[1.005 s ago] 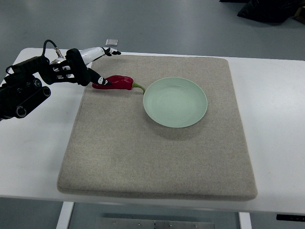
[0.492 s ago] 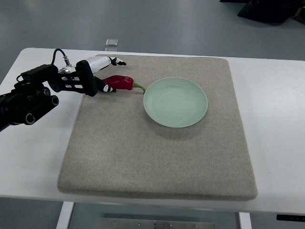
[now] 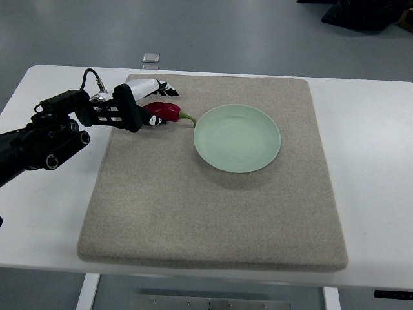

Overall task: Place red pepper on plate with left hand
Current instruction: 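Close the left hand fingers around the red chili pepper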

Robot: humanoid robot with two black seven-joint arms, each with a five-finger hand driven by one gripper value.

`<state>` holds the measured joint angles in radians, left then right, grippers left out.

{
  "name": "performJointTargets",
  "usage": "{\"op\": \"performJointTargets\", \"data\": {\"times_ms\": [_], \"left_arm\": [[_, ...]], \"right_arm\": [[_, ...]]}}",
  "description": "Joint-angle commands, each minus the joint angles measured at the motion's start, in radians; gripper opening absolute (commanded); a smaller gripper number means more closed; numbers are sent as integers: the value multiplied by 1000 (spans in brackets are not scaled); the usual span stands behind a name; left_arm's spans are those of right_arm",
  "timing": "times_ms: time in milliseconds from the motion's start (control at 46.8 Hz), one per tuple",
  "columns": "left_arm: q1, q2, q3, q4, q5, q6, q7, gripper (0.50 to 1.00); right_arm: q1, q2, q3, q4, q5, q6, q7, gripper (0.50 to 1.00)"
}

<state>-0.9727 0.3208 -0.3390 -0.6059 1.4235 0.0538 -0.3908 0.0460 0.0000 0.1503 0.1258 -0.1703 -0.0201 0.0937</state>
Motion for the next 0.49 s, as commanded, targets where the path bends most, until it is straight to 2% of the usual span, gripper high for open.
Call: {"op": "performJointTargets", "data": {"times_ms": [0, 257, 471], "left_arm": [[-1, 0, 0, 0, 0, 0, 0, 776], [0, 0, 0, 15, 0, 0, 0, 776], [2, 0, 0, 21, -1, 0, 0, 726]], "right_arm": [[0, 0, 0, 0, 0, 0, 0, 932], [0, 0, 0, 0, 0, 0, 0, 932], [0, 0, 0, 0, 0, -1, 0, 932]]}}
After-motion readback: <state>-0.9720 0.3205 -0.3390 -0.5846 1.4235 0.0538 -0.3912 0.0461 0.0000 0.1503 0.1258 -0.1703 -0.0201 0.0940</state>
